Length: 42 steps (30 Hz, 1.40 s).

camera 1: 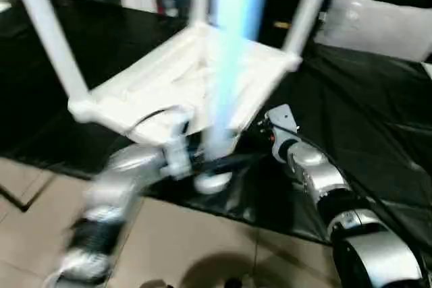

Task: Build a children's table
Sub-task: Rotate table base

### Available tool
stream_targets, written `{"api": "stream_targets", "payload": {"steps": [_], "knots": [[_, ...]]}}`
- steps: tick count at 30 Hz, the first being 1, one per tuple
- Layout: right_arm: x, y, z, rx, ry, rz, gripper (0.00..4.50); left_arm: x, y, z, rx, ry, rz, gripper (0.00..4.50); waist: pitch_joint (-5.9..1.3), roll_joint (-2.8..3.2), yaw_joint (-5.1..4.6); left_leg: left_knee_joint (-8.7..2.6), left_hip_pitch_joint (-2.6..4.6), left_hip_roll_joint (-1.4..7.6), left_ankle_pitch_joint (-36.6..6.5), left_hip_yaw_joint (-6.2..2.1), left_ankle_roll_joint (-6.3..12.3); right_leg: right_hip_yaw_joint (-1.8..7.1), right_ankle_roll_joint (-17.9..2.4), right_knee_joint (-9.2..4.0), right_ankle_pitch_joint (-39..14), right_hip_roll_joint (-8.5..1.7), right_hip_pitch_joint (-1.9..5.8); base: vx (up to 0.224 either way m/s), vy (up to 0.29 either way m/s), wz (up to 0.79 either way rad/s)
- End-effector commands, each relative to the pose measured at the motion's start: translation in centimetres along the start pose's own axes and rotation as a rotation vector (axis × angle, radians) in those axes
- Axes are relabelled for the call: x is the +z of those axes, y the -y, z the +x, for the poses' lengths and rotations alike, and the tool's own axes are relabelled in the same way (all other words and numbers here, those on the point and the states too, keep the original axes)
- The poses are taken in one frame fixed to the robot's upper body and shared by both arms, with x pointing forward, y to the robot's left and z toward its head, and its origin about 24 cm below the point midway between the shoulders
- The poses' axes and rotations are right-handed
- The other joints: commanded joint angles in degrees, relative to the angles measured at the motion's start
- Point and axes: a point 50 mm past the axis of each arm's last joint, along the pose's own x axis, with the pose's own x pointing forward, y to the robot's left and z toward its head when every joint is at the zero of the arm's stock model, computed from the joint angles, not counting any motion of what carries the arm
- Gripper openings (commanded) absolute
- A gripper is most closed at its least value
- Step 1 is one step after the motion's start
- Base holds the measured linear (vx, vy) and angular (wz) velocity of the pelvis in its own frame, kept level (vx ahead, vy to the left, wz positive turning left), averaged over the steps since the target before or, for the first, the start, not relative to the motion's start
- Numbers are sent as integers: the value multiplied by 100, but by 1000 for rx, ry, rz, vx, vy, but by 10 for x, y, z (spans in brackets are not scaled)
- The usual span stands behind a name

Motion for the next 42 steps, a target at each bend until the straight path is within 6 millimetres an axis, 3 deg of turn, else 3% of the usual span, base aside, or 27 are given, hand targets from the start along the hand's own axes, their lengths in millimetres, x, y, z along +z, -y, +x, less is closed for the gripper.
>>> {"api": "stream_targets", "payload": {"steps": [1, 8, 17, 18, 19, 21, 22, 24, 26, 28, 29, 30, 31, 32, 35, 38, 42], "knots": [[-8, 20, -6, -86, -22, -3, 450, 2, -6, 10, 63, -5, 63, 439, -455, 22, 45, -432, -38, 462, 320, -105, 478, 406, -1492, -359, -219, -688, 425, 0, 0, 0], [-25, 54, -23, -229, -28, 59, 450, 9, -13, 22, 179, 88, 114, 439, -474, -7, 117, -410, -68, 447, 393, -97, 558, 389, -1446, -339, -53, -682, 445, 0, 0, 0], [-26, 64, -37, -262, 65, 127, 450, -6, -3, 15, 249, 134, 101, 439, -455, -5, 109, -420, -79, 461, 127, -88, 611, 370, -1369, -397, -489, -670, 423, 0, 0, 0], [-26, 64, -37, -262, 65, 127, 450, -6, -3, 15, 249, 134, 101, 439, -449, 17, 108, -421, -80, 462, 109, -87, 612, 370, -1350, -405, -519, -662, 418, 0, 0, 0], [-28, 65, -44, -264, 91, 140, 450, -18, -9, 6, 366, 71, 149, 439, -437, -29, 96, -429, -100, 470, 61, -90, 630, 371, -1256, -431, -572, -652, 430, 0, 0, 0], [-29, 65, -48, -263, 100, 144, 450, -22, -17, 4, 468, 23, 208, 439, -447, -15, 112, -440, -69, 480, 14, -97, 646, 365, -1103, -448, -731, -648, 406, 0, 0, 0], [-30, 65, -49, -266, 102, 139, 450, -21, -27, 6, 557, 9, 250, 439, -417, 31, 107, -455, -59, 458, -167, -96, 599, 352, -1013, -507, -1076, -628, 386, 0, 0, 0], [-31, 64, -50, -267, 103, 138, 450, -19, -30, 7, 581, 20, 257, 439, -410, 0, 87, -465, -40, 449, -387, -92, 497, 347, -900, -548, -1457, -630, 380, 0, 0, 0], [-33, 61, -52, -266, 106, 138, 450, -13, -31, 14, 579, 62, 243, 439, -391, 16, 91, -464, -44, 418, -627, -91, 346, 350, -666, -641, -2097, -651, 373, 0, 0, 0], [-29, 60, -57, -262, 122, 141, 450, -12, -29, 24, 545, 60, 262, 439, -395, 29, 110, -485, -21, 416, -632, -88, 371, 351, -545, -675, -2171, -604, 325, 0, 0, 0], [-29, 60, -57, -262, 124, 141, 450, -12, -28, 25, 539, 58, 268, 439, -407, 55, 108, -493, -20, 423, -618, -100, 377, 352, -564, -652, -2082, -606, 326, 0, 0, 0], [-28, 59, -59, -261, 127, 137, 450, -13, -27, 28, 525, 61, 283, 439, -416, 35, 104, -502, -37, 431, -586, -104, 394, 349, -576, -647, -1990, -610, 344, 0, 0, 0], [-29, 58, -61, -256, 131, 122, 450, -16, -24, 31, 509, 54, 305, 439, -416, 78, 118, -509, -60, 440, -516, -120, 406, 345, -625, -629, -1864, -629, 354, 0, 0, 0], [-29, 58, -62, -256, 134, 119, 450, -17, -23, 31, 501, 59, 308, 439, -426, 54, 112, -500, -83, 447, -446, -119, 429, 345, -659, -618, -1704, -635, 374, 0, 0, 0], [-29, 57, -67, -253, 148, 124, 450, -17, -18, 28, 488, 94, 275, 439, -456, 72, 120, -489, -94, 471, -193, -112, 524, 350, -895, -546, -1063, -653, 383, 0, 0, 0], [-23, 54, -72, -229, 200, 149, 450, -19, -14, 16, 487, 114, 254, 439, -461, 55, 131, -484, -118, 500, -90, -110, 651, 351, -1073, -505, -703, -684, 406, 0, 0, 0], [-14, 40, -82, -160, 235, 169, 450, -24, -2, -17, 498, 131, 236, 439, -447, 33, 115, -494, -115, 526, -166, -104, 691, 345, -1050, -512, -884, -691, 394, 0, 0, 0]]}}
